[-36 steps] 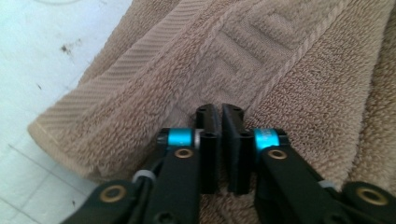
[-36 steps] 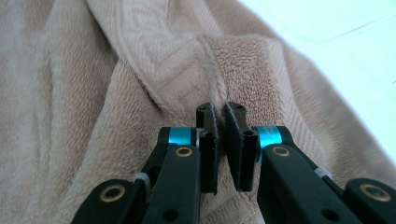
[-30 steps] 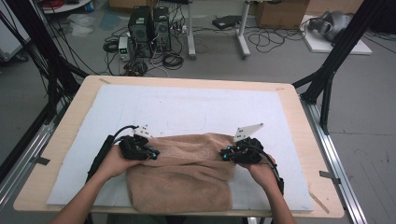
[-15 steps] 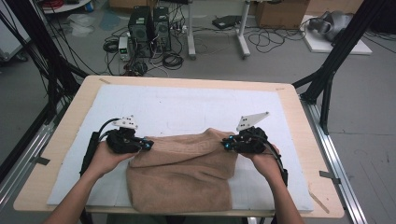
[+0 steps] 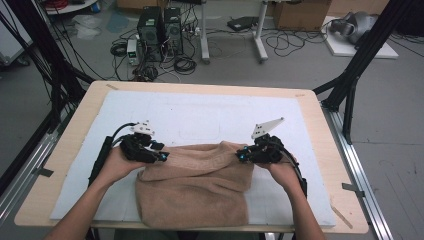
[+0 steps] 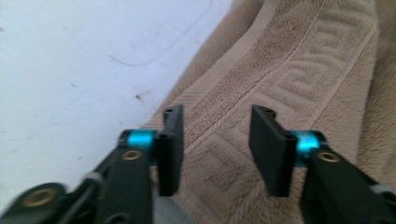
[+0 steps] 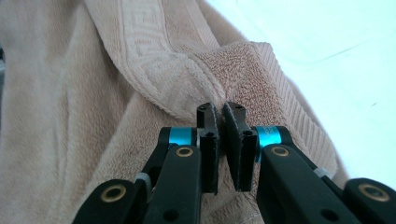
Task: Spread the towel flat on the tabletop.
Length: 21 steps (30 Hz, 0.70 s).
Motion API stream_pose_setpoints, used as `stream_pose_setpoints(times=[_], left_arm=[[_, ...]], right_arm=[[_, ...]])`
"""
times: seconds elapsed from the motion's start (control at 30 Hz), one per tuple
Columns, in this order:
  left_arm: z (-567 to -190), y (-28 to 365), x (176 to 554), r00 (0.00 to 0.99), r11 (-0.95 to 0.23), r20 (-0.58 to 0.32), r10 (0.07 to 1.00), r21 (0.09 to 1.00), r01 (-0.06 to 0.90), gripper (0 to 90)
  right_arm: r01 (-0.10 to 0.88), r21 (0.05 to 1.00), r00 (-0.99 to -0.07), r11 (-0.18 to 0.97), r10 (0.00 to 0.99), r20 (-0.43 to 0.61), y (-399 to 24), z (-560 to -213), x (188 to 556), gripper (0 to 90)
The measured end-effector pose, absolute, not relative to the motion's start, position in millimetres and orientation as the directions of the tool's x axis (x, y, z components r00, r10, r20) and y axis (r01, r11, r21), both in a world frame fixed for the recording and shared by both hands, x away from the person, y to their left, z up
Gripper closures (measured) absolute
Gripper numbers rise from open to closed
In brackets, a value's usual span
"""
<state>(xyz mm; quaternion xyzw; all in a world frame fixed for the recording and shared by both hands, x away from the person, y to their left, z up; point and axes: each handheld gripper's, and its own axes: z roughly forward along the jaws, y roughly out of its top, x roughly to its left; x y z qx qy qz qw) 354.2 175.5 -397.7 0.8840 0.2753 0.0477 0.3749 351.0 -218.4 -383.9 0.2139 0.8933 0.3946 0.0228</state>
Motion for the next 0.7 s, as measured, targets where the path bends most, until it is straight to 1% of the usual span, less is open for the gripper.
stream_pose_setpoints(times=[0.03, 0.1, 0.17, 0.2, 0.23, 0.27, 0.3, 0.33, 0.43, 0.53, 0.7], left_arm=[[-402, 172, 355, 0.851, -0.586, -0.134, 0.507, 0.671, 0.454, 46.8], [-411, 167, 357, 0.858, -0.623, -0.125, 0.498, 0.637, 0.455, 44.3], [-419, 164, 357, 0.86, -0.637, -0.139, 0.492, 0.616, 0.464, 45.1], [-422, 164, 356, 0.859, -0.632, -0.153, 0.488, 0.616, 0.469, 47.7], [-424, 165, 355, 0.859, -0.622, -0.163, 0.486, 0.626, 0.47, 52.8], [-426, 166, 353, 0.85, -0.607, -0.156, 0.503, 0.637, 0.476, 57.5], [-428, 167, 352, 0.852, -0.618, -0.128, 0.508, 0.635, 0.464, 65.8], [-428, 167, 351, 0.855, -0.626, -0.115, 0.506, 0.633, 0.456, 70.9], [-424, 165, 349, 0.863, -0.656, -0.065, 0.502, 0.621, 0.428, 81.5], [-422, 167, 348, 0.861, -0.651, -0.062, 0.506, 0.627, 0.428, 85.0], [-415, 171, 345, 0.849, -0.613, -0.061, 0.525, 0.665, 0.427, 86.0]], right_arm=[[0.367, 0.713, -0.907, 0.598, 0.401, 0.131, -219, -387, 350, 84.4], [0.38, 0.709, -0.903, 0.593, 0.405, 0.145, -220, -395, 348, 84.4], [0.381, 0.712, -0.902, 0.59, 0.405, 0.148, -221, -399, 347, 84.4], [0.387, 0.709, -0.901, 0.59, 0.404, 0.157, -220, -402, 345, 84.4], [0.389, 0.703, -0.902, 0.596, 0.403, 0.158, -220, -405, 344, 84.4], [0.389, 0.701, -0.903, 0.598, 0.399, 0.16, -219, -409, 343, 84.4], [0.395, 0.699, -0.901, 0.597, 0.399, 0.168, -218, -412, 343, 84.4], [0.396, 0.698, -0.901, 0.596, 0.398, 0.171, -217, -415, 342, 84.4], [0.396, 0.694, -0.902, 0.601, 0.395, 0.172, -213, -419, 343, 84.4], [0.385, 0.703, -0.906, 0.598, 0.389, 0.165, -212, -416, 342, 84.4], [0.388, 0.728, -0.902, 0.565, 0.396, 0.173, -218, -409, 342, 84.4]])
